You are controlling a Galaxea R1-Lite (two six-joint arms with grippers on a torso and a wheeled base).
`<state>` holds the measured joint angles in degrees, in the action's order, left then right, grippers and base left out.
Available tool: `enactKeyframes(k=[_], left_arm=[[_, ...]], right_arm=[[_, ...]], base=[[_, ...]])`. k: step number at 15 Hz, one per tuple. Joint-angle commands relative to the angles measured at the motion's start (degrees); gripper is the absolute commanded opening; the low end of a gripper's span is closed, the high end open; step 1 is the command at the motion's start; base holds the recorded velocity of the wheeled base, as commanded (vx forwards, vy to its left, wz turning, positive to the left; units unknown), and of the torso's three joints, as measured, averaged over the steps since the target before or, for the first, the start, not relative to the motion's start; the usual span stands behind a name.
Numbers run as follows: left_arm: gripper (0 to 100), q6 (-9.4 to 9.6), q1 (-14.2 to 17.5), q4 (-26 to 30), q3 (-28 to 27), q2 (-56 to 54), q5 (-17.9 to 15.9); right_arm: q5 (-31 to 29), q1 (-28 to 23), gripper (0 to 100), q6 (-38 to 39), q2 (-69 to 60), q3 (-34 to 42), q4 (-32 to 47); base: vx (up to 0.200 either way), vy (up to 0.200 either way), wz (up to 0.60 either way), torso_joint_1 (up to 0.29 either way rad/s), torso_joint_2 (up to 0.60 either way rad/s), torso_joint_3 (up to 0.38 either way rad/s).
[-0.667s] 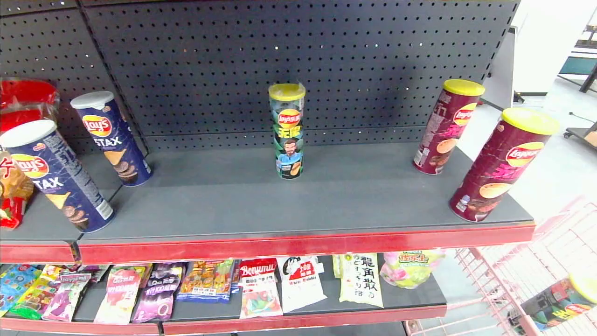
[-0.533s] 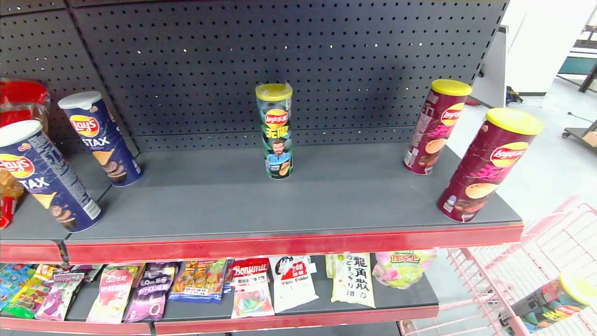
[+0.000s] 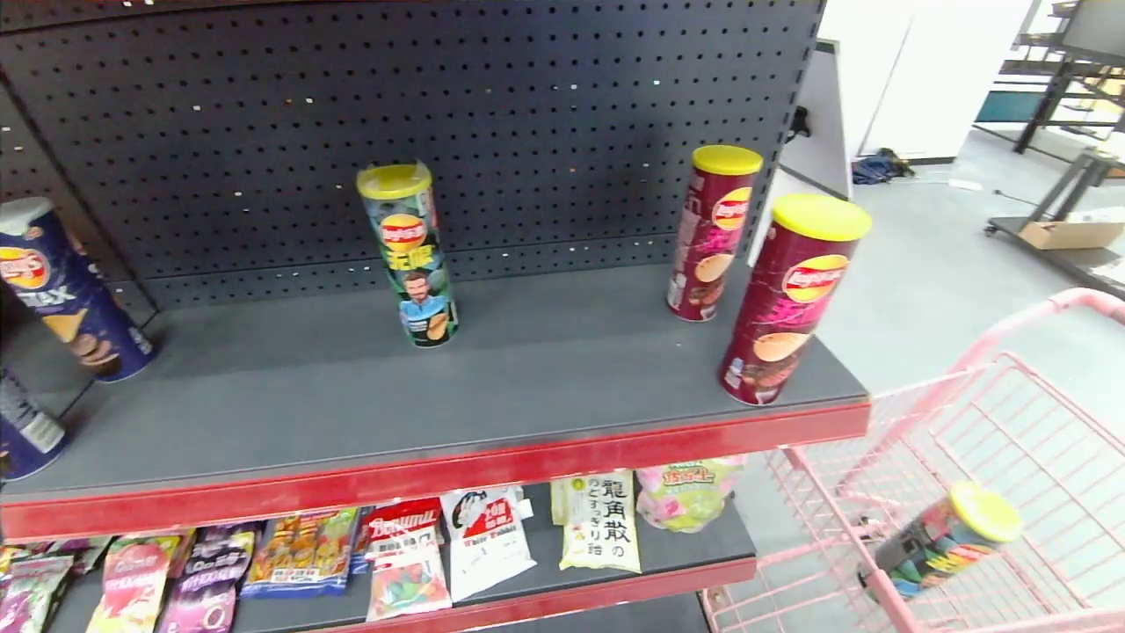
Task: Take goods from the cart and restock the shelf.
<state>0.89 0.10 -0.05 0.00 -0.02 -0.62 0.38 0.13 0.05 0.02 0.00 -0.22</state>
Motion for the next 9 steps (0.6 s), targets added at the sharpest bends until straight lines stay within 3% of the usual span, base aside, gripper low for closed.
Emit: enactKeyframes(k=[1,5,9], left_arm=[[100,-0.01,-0.01,-0.04,0.0,0.02,0.01],[100,-0.01,-0.01,-0.04,0.0,0.02,0.01],[100,-0.01,-0.01,-0.04,0.0,0.02,0.01]], right_arm=[[0.15,0.04,100,0.04,-0.02,0.0,-0.04],[0.06,0.04,100,-0.05,-0.02,0.0,-0.04],[0.06,0.04,100,-0.14,-0.02,0.0,-0.04]], base=[[0.0,0.0,-0.6,0.002,-0.01,0.007],[0.0,0.0,-0.6,0.001,0.0,0.004],[0.0,0.0,0.0,0.0,0.0,0.0]])
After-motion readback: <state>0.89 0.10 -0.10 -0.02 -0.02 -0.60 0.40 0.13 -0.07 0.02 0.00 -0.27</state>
